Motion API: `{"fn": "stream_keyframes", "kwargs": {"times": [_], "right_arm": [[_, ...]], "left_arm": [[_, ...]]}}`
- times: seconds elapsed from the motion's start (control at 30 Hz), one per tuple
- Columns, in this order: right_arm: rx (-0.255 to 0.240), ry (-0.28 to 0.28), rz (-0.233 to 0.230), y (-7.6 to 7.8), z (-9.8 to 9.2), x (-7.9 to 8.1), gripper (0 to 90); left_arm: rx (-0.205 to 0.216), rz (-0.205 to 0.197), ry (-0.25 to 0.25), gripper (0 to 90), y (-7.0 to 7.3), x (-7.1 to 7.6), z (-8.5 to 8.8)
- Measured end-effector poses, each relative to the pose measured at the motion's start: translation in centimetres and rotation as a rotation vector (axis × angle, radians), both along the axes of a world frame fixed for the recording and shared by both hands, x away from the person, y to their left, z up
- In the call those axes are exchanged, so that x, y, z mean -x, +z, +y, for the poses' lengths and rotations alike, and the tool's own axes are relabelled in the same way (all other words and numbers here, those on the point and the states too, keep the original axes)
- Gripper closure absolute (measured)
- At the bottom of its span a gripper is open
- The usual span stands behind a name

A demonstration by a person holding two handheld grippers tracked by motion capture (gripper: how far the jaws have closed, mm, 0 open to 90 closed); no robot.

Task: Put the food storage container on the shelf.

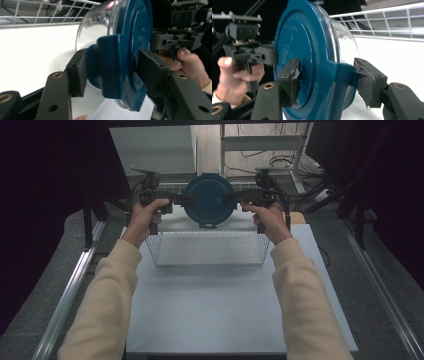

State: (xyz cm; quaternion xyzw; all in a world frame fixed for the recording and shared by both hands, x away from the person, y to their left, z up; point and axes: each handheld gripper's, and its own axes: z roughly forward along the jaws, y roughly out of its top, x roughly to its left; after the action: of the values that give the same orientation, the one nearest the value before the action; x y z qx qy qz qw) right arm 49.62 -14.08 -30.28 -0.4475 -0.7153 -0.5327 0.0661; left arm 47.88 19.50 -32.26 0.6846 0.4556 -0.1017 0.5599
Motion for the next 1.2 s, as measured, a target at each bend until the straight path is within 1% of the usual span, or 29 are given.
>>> {"fn": "stream_keyframes", "kwargs": {"times": [0.03, 0.1, 0.17, 0.2, 0.33, 0.5, 0.53, 0.57, 0.6, 0.67, 0.7, 0.73, 0.77, 0.8, 0.83, 0.9, 0.93, 0.97, 1.03, 1.07, 1.1, 1.13, 1.2], "right_arm": [[-0.014, -0.013, 0.02, -0.2, -0.1, -0.3, 40.7], [-0.04, -0.036, 0.059, -0.5, -0.2, -0.8, 40.6], [-0.064, -0.058, 0.096, -0.9, -0.4, -1.2, 40.4], [-0.074, -0.072, 0.114, -1.2, -0.4, -1.5, 40.2], [-0.099, -0.11, 0.155, -1.7, -0.5, -1.9, 40.1], [-0.115, -0.152, 0.179, -2.1, -0.4, -2.2, 40.0], [-0.118, -0.163, 0.185, -2.2, -0.3, -2.2, 39.9], [-0.121, -0.17, 0.189, -2.2, -0.3, -2.2, 39.9], [-0.125, -0.171, 0.179, -2.3, -0.3, -2.2, 39.9], [-0.124, -0.174, 0.181, -2.3, -0.3, -2.1, 39.8], [-0.123, -0.175, 0.182, -2.3, -0.3, -2.1, 39.6], [-0.119, -0.176, 0.181, -2.2, -0.3, -2.0, 38.9], [-0.108, -0.18, 0.171, -2.1, -0.3, -1.8, 36.9], [-0.079, -0.196, 0.145, -1.8, -0.1, -1.5, 31.0], [-0.059, -0.204, 0.121, -1.7, 0.1, -1.3, 27.9], [-0.033, -0.219, 0.079, -1.1, 0.2, -0.7, 23.7], [-0.013, -0.227, 0.053, -0.9, 0.3, -0.3, 21.9], [-0.002, -0.227, 0.035, -0.7, 0.3, 0.0, 20.6], [0.029, -0.213, -0.015, 0.0, 0.4, 0.8, 18.7], [0.038, -0.204, -0.041, 0.2, 0.3, 1.3, 17.8], [0.041, -0.198, -0.062, 0.3, 0.2, 1.6, 17.6], [0.044, -0.192, -0.092, 0.5, 0.0, 2.1, 17.5], [0.049, -0.179, -0.114, 0.6, -0.5, 2.8, 17.3]], "left_arm": [[0.022, 0.017, 0.011, 43.0, -0.1, -0.2, -0.1], [0.048, 0.044, 0.013, 42.0, -0.6, -0.8, -0.1], [0.075, 0.083, 0.017, 41.2, -1.0, -1.3, -0.1], [0.082, 0.096, 0.017, 40.5, -1.3, -1.6, -0.1], [0.114, 0.127, 0.027, 39.2, -1.9, -2.2, -0.1], [0.153, 0.16, 0.041, 37.8, -2.7, -2.6, -0.1], [0.16, 0.159, 0.044, 37.1, -2.9, -2.6, -0.1], [0.163, 0.147, 0.045, 37.0, -3.0, -2.6, -0.1], [0.166, 0.146, 0.044, 37.0, -3.0, -2.6, -0.1], [0.17, 0.143, 0.042, 37.0, -3.0, -2.5, -0.1], [0.17, 0.143, 0.041, 37.0, -3.0, -2.5, -0.1], [0.161, 0.136, 0.043, 36.7, -3.0, -2.4, -0.1], [0.132, 0.109, 0.061, 36.1, -2.7, -2.2, -0.2], [0.112, 0.091, 0.08, 34.8, -2.5, -2.0, -0.3], [0.092, 0.069, 0.105, 33.4, -2.2, -1.7, -0.3], [0.078, 0.029, 0.136, 28.3, -1.6, -1.1, -0.3], [0.064, 0.012, 0.145, 26.8, -1.3, -0.9, -0.3], [0.039, -0.015, 0.148, 26.2, -0.9, -0.4, -0.3], [0.006, -0.056, 0.138, 25.0, -0.3, 0.5, -0.2], [0.005, -0.07, 0.146, 24.6, 0.0, 0.9, -0.2], [-0.001, -0.092, 0.152, 24.6, 0.3, 1.6, 0.0], [-0.001, -0.102, 0.153, 24.4, 0.4, 1.9, 0.1], [0.001, -0.126, 0.156, 24.0, 0.7, 3.0, 0.4]]}}
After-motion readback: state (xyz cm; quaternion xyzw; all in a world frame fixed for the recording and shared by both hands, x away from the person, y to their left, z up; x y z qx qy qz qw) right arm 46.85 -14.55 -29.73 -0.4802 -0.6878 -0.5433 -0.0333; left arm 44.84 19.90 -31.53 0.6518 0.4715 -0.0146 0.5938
